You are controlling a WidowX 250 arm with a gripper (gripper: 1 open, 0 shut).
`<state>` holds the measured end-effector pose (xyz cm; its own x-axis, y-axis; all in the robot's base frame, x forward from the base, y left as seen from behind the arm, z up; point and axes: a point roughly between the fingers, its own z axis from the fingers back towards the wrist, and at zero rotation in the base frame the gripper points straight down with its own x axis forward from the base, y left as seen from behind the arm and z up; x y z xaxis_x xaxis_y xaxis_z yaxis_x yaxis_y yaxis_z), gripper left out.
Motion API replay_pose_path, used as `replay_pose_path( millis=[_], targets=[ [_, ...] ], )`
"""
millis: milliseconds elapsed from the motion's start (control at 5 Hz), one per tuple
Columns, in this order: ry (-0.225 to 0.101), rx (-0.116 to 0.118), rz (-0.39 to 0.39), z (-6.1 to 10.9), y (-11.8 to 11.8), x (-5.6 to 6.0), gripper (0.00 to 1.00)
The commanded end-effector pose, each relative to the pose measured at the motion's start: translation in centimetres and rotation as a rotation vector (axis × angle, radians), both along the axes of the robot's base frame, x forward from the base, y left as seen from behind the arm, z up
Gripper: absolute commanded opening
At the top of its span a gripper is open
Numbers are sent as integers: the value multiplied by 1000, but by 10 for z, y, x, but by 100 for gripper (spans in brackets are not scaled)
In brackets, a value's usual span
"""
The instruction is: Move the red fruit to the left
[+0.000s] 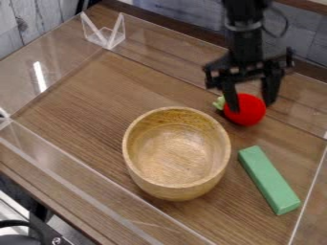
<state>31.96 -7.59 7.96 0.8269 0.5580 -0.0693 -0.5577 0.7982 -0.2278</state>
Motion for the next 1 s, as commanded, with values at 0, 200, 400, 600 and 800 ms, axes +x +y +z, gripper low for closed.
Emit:
replay_pose_path(
  millis=[0, 200, 400, 600, 800],
  targets=[
    [-81, -4, 36, 14, -10, 11, 100],
    [-88, 2, 87, 14, -11, 11, 100],
    [-90, 6, 128, 18, -6, 9, 100],
    [-94, 9, 168, 22, -1, 8, 100],
    [-98, 7, 138, 23, 11, 10, 100]
  ],
)
